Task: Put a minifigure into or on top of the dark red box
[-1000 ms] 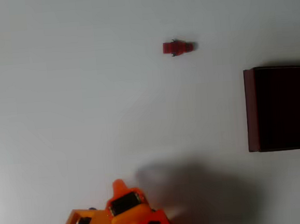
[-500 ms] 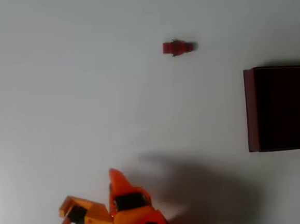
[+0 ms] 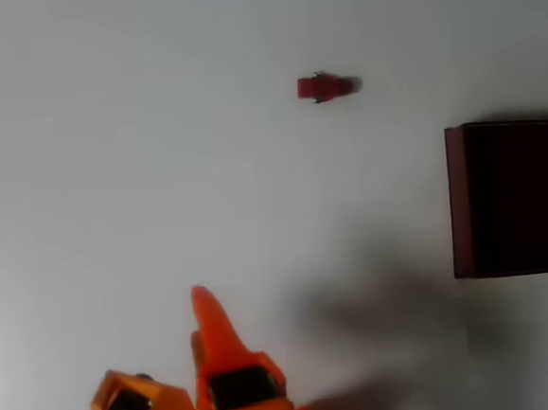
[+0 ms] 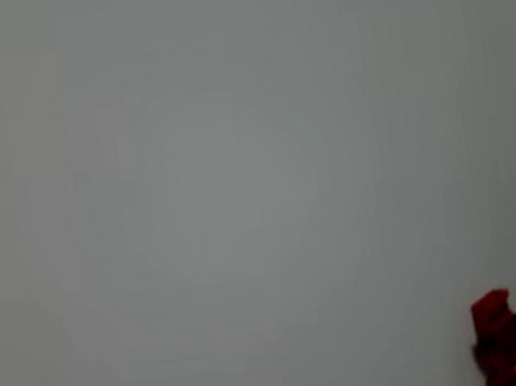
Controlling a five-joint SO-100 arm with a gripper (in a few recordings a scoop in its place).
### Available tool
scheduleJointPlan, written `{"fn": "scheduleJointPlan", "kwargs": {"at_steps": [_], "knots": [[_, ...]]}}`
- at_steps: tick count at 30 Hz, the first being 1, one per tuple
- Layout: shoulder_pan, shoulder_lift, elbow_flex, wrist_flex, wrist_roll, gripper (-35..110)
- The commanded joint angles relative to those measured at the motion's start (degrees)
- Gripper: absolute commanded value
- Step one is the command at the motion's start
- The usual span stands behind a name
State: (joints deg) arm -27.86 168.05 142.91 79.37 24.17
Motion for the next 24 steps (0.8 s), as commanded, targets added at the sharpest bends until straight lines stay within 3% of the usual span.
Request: {"fn": "scheduleJointPlan", "kwargs": {"at_steps": [1, 12, 24], "knots": [[1.41, -19.25, -13.71, 1.23, -1.05, 24], [6.94, -49.92, -37.18, 7.47, -2.99, 24], [10.99, -55.55, -37.44, 4.57, -5.54, 24]]}}
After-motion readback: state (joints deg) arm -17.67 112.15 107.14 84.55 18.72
